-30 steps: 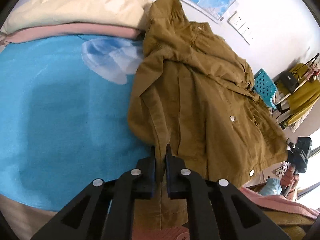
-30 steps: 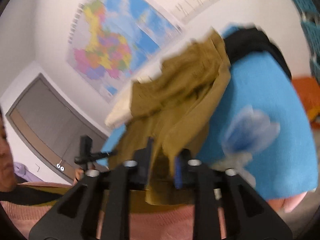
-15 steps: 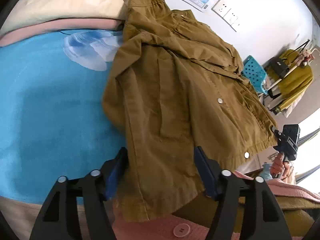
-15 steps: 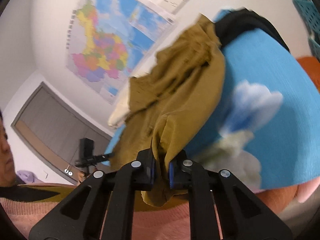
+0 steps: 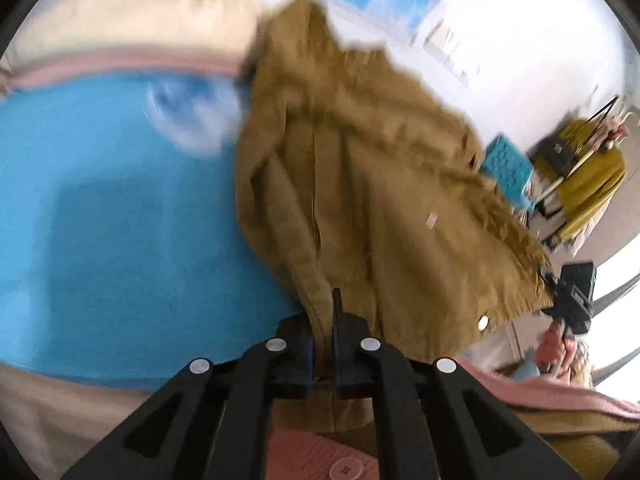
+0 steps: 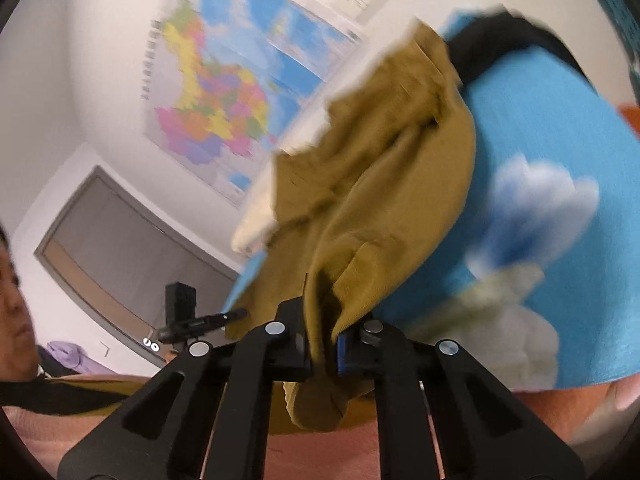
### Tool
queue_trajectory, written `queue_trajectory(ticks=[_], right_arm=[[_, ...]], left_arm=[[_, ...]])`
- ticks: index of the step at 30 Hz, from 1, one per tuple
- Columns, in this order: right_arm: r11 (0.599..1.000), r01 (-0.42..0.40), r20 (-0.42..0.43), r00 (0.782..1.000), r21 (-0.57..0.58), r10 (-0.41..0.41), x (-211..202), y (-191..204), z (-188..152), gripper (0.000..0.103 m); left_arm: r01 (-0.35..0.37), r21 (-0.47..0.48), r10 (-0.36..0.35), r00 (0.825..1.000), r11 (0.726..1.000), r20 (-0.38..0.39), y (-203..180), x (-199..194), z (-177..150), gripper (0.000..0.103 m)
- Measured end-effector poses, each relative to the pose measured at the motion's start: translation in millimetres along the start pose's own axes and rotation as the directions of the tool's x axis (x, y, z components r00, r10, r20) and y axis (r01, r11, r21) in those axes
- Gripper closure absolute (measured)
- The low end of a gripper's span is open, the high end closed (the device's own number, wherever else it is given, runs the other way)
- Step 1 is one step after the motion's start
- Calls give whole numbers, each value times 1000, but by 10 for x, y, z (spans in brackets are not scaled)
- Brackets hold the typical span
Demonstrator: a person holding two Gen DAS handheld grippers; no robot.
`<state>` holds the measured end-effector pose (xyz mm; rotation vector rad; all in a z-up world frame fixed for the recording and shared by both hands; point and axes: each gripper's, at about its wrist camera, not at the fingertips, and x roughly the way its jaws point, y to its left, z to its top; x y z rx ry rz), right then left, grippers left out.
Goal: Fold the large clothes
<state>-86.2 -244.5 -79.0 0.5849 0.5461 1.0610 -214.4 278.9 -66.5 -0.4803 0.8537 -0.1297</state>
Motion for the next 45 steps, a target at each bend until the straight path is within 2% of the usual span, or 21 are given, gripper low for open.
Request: queue_trajectory(ticks=[3, 5, 8, 12, 14, 16, 18, 20, 21, 24, 25, 26, 27, 29, 30, 33, 35, 37, 40, 41, 45], right_arm=[[993, -57, 59, 996, -102, 63, -199, 440, 69, 98], [983, -103, 80, 990, -154, 116, -332, 619, 69, 98], [984, -83, 62, 994, -161, 94, -357, 627, 26, 98], [999, -5, -44, 999, -36, 3, -101, 245, -93, 98], [1000, -25, -79, 997, -1, 25, -20, 109, -183, 98], [1000, -8, -88, 996, -1, 8, 15, 65, -227, 96], [1000, -13, -87, 996, 10, 14, 14, 42, -241, 96], [1000, 14, -91, 996, 0, -14, -9, 42, -235, 88], [1000, 28, -94, 995, -5, -29, -20, 39, -237, 87], [997, 79, -103, 991, -18, -80, -51, 9, -263, 75], [994, 108, -104, 989, -17, -109, -82, -30, -275, 65], [993, 118, -105, 987, -10, -119, -94, -63, -288, 58], [992, 123, -111, 986, 2, -122, -103, -101, -301, 57], [990, 139, -129, 982, 12, -136, -116, -171, -351, 55], [990, 142, -147, 980, 19, -138, -102, -209, -382, 53], [991, 126, -173, 978, 37, -118, -71, -269, -456, 55], [996, 87, -179, 980, 27, -81, -80, -242, -490, 74], [999, 49, -170, 984, 22, -45, -93, -204, -502, 88], [999, 20, -127, 992, 28, -16, -134, -145, -444, 92], [999, 7, -113, 994, 32, -3, -148, -123, -412, 92], [1000, -14, -61, 998, 13, 15, -145, 41, -232, 93]], left_arm=[[59, 7, -60, 990, 998, 125, -83, -482, 102, 98], [87, 25, -90, 981, 996, 173, -136, -711, 118, 98], [112, 46, -119, 974, 993, 195, -138, -821, 77, 97], [138, -8, -137, 988, 990, 66, 115, -448, -58, 94], [135, -41, -135, 991, 990, 3, 233, -239, -128, 94], [91, -63, -94, 994, 994, -57, 316, -22, -185, 94], [51, -68, -57, 994, 996, -93, 374, 90, -223, 88], [91, -68, -97, 991, 994, -90, 405, 69, -219, 69], [99, -60, -103, 991, 993, -85, 407, 33, -201, 65], [67, -8, -68, 994, 998, -86, 372, -31, -224, 46], [66, -3, -66, 994, 998, -90, 380, -44, -250, 38], [68, 0, -67, 993, 998, -95, 389, -48, -275, 37], [75, 2, -74, 992, 997, -104, 401, -45, -303, 36], [92, -12, -93, 988, 996, -127, 426, 13, -360, 21], [100, -21, -102, 985, 995, -140, 418, 70, -385, 19], [144, -45, -149, 975, 989, -167, 446, 245, -442, 19], [189, -63, -198, 964, 980, -176, 436, 330, -460, 19], [247, -103, -264, 943, 963, -201, 380, 416, -451, 23], [308, -53, -313, 936, 950, -162, 198, 309, -410, 64], [316, -46, -319, 936, 948, -148, 171, 256, -393, 73], [328, -8, -328, 944, 945, -37, 62, -148, -239, 85]])
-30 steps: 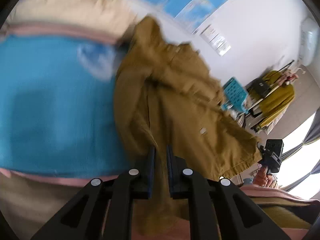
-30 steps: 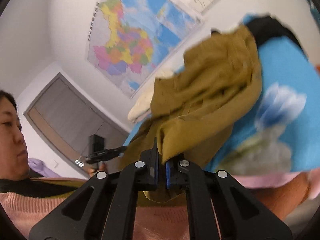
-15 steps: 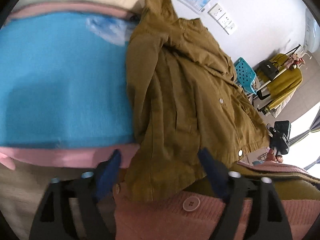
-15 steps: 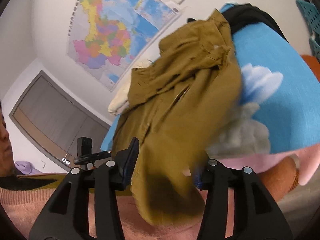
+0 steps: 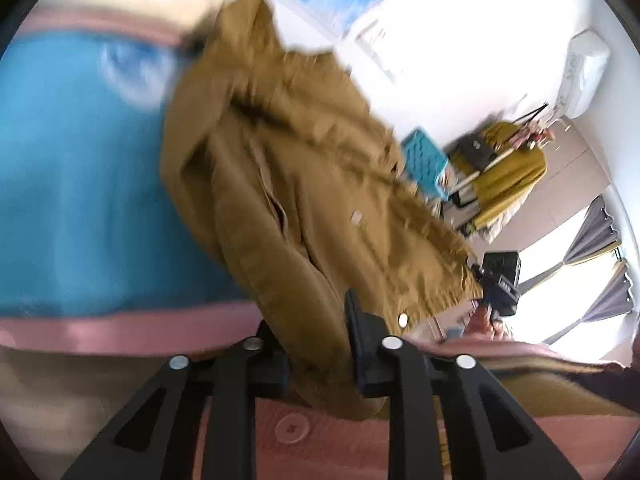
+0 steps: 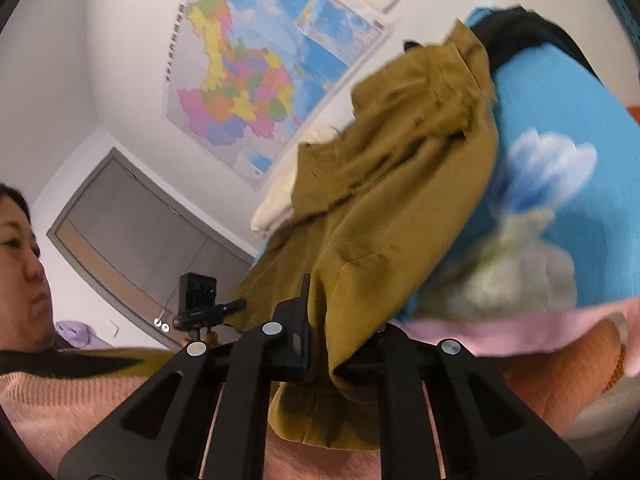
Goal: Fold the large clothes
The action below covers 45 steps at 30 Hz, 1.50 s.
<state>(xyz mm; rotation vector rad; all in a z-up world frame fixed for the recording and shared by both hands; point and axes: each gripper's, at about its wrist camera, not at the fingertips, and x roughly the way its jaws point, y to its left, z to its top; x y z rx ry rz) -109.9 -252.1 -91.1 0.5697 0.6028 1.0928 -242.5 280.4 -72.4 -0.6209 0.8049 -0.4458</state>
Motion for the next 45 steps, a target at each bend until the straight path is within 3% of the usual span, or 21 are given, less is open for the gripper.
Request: queue_trajectory(ticks=[8, 13, 27, 45], right_arm=[[999, -33, 108, 994, -26, 35, -8, 224, 520, 93], [999, -45, 156, 987, -20, 47, 49, 218, 860, 93], [1000, -24, 177, 984, -1, 23, 450, 111, 1737, 93], [994, 69, 144, 986, 90, -82, 944, -277, 2410, 93]], left_arm=[[-45, 37, 37, 983, 998, 177, -337, -346, 450, 91], [-38, 0, 37, 973, 999, 226, -294, -421, 773, 91], [-133, -25, 135, 965, 991, 225, -261, -267, 1849, 90], [-244, -13, 242, 952, 970, 189, -99, 145, 2619, 90]])
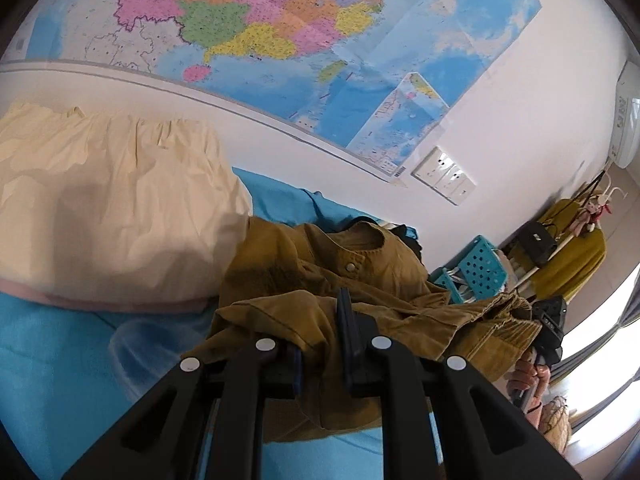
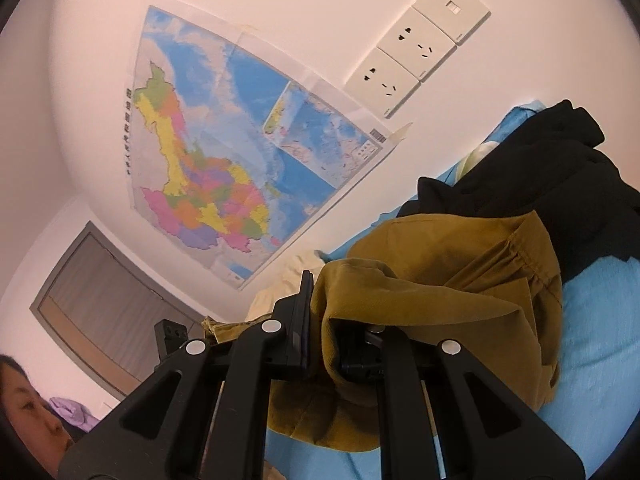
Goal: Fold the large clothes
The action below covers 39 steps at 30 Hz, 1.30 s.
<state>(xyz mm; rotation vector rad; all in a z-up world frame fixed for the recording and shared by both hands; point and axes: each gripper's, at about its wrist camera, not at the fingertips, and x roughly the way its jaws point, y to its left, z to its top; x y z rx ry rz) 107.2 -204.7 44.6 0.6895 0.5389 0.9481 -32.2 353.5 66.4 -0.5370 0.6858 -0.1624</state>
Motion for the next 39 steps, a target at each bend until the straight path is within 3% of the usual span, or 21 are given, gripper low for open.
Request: queue_trajectory(ticks=[11, 25, 39], right_arm=[[998, 34, -19, 999, 46, -33, 240, -221, 158, 93], [993, 75, -34, 997, 90, -72, 414, -409, 244, 92], [982, 108, -49, 994, 152, -101, 589, -593, 349, 90]], left_arm=[[-110, 58, 110, 994, 992, 13, -71, 216, 144, 90], [-161, 107, 160, 987, 981, 15, -91, 381, 225, 90], [-212, 89, 215, 976, 973, -22, 33, 667, 366, 89]])
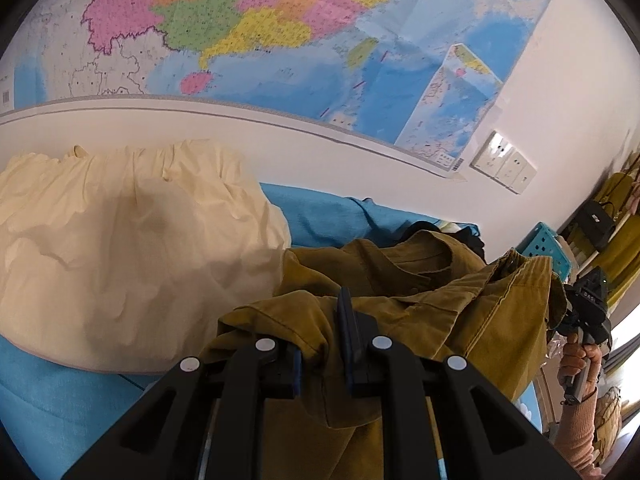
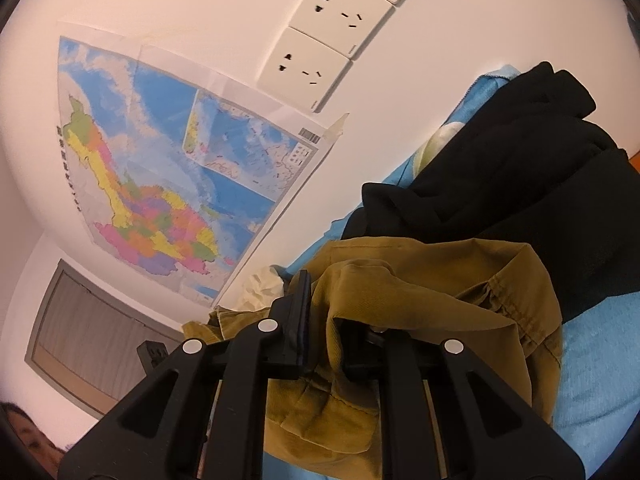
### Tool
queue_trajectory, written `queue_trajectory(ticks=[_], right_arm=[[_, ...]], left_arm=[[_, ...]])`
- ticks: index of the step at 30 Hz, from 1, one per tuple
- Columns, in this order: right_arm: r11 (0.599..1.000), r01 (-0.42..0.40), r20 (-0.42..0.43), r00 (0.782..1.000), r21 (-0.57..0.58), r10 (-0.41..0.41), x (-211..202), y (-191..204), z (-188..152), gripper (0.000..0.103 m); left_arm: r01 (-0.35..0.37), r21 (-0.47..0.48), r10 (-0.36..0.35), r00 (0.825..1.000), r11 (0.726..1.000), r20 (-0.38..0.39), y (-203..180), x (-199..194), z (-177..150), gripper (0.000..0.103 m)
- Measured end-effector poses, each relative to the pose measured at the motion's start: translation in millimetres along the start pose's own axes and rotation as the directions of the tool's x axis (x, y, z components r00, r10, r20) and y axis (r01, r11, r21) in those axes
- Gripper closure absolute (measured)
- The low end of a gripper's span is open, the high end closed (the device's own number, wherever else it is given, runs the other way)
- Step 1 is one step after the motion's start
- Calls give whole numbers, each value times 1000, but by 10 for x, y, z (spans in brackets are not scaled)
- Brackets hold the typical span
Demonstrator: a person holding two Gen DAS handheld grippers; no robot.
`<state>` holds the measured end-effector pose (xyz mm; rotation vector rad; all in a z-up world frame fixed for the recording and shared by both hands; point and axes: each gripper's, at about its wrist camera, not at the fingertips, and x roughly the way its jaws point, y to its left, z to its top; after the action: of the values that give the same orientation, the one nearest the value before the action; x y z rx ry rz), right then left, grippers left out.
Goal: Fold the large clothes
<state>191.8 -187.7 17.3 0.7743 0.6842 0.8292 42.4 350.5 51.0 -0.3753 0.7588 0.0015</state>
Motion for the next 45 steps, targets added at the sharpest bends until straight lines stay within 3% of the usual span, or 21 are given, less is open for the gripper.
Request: queue_trajectory(ticks=[12, 19, 21, 22, 25, 27, 29, 31, 33, 35, 37, 39, 41, 42, 45], right_arm=[[997, 68, -24, 997, 46, -67, 313, -237, 232, 90], [985, 106, -46, 994, 135, -100, 571, -523, 307, 89], [985, 104, -51, 994, 137, -98, 606, -538, 308, 84], [985, 98, -51, 994, 141, -92, 611, -544, 305, 78], [990, 60, -38, 998, 129, -56, 574, -477, 307, 53], [994, 64, -25, 998, 94, -62, 545, -384, 304, 40], [997, 65, -25, 998, 51, -64, 523, -279, 281, 22], [998, 61, -33, 998, -27, -61, 486, -145, 225, 20], [987, 107, -21, 994, -117, -111, 446, -8, 144, 15], [962, 152, -15, 987, -229, -159, 436, 130, 45, 14], [913, 206, -34, 972, -353, -233, 530, 251, -87, 18], [848, 279, -37, 943, -451, -330, 691, 307, -189, 35], [790, 347, -36, 906, -506, -421, 872, 268, -191, 87], [788, 365, -36, 898, -495, -439, 936, 215, -134, 98], [801, 390, -28, 892, -454, -451, 1056, 84, 80, 101]], left_arm=[[-69, -35, 67, 997, 997, -49, 88, 399, 197, 89], [-89, -94, 82, 993, 992, -82, 162, 618, 261, 85], [-68, -109, 60, 995, 992, -82, 172, 587, 256, 79], [-37, -118, 28, 996, 992, -79, 181, 551, 255, 71], [120, -169, -125, 992, 978, -19, 241, 351, 251, 50], [194, -171, -187, 981, 966, 55, 239, 156, 221, 44], [168, -116, -158, 984, 979, 85, 104, 20, 171, 39], [103, -7, -102, 990, 995, 100, -102, -54, 94, 34], [25, 127, -38, 994, 992, 101, -345, -60, -15, 32], [21, 206, -34, 998, 978, 60, -511, 50, -89, 32], [26, 229, -29, 1000, 973, 7, -598, 247, -126, 32], [3, 258, 9, 999, 966, -46, -653, 522, -172, 32], [-29, 267, 55, 995, 963, -89, -661, 808, -192, 32], [-43, 265, 71, 993, 963, -97, -646, 870, -203, 32], [-55, 225, 84, 989, 973, -119, -559, 1060, -133, 32]])
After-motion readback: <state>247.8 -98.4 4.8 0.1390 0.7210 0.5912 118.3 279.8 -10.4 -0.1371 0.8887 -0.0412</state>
